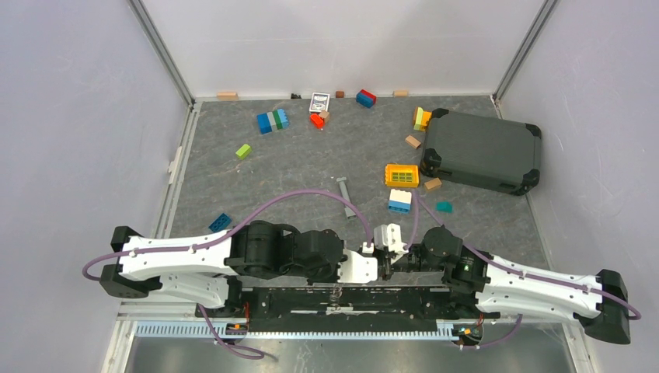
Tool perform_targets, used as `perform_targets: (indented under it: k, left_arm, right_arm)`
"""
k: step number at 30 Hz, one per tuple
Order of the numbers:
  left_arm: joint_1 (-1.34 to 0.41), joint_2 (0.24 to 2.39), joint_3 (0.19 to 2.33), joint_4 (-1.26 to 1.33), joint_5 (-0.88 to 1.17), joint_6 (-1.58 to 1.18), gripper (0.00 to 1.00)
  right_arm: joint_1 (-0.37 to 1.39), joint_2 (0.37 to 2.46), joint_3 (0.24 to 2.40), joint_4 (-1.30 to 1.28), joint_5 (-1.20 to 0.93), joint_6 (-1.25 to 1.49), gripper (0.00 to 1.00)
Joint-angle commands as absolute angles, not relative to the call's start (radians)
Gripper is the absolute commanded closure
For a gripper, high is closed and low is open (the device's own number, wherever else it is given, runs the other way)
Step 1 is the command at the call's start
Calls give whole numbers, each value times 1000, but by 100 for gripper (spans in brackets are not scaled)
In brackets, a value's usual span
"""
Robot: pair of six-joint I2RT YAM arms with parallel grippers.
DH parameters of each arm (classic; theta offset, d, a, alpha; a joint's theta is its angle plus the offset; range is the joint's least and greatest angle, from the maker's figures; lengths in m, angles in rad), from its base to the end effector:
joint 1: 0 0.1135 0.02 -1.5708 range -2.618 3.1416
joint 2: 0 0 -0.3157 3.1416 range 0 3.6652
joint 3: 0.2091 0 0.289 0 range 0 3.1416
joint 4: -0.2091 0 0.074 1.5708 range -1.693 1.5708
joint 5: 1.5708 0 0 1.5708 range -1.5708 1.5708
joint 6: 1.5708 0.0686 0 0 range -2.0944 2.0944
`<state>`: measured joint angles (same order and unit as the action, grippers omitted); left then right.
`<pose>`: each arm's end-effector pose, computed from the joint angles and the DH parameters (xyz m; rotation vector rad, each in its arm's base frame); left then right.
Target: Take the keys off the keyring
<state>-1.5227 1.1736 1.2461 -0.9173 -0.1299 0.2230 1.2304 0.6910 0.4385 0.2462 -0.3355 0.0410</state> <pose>0.0218 -0.2690 0.3787 1.8407 1.6230 -0.4368 0.0469 0.2000 0.3013 -1.1891 1.2476 1.2344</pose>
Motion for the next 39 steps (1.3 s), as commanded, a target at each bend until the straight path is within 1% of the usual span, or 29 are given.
perform_targets:
  k: [1,8,18,20,23,24,30,33,34,35,39]
  left_arm:
    - [-1525,1163,1290,-897,-144,245,98]
    - [-1526,1158,1290,-894,-155,246,98]
    - [-1526,1148,1281,-877,-153,246,98]
    - [-1525,1141,1279,-872,-153,247,98]
    - [-1526,1135,1275,-865,-153,246,98]
    - [-1525,1130,1272,-863,-153,246,98]
    - [-1525,1090,1233,-820,-167,235,97]
    - [-1526,1057,1193,-778,-177,219,91]
    - [-1525,1043,1179,-762,-178,214,85]
    - [-1525,1025,1160,-741,-179,207,81]
    - [-1525,973,1098,-671,-159,189,71]
  right_arm:
    - [1233,699,437,281,-336,54,72]
    - [1232,711,442,268,-331,43,73]
    - [1232,720,449,258,-309,34,82]
    - [1232,723,452,253,-308,30,86]
    - [1232,723,456,250,-299,28,98]
    - [1232,720,456,251,-295,25,100]
    - [1232,697,438,278,-265,22,100]
    - [1232,677,423,308,-261,24,100]
    - [1232,669,418,319,-262,26,100]
    - [1232,665,413,332,-263,28,100]
    - [1232,645,400,371,-276,33,100]
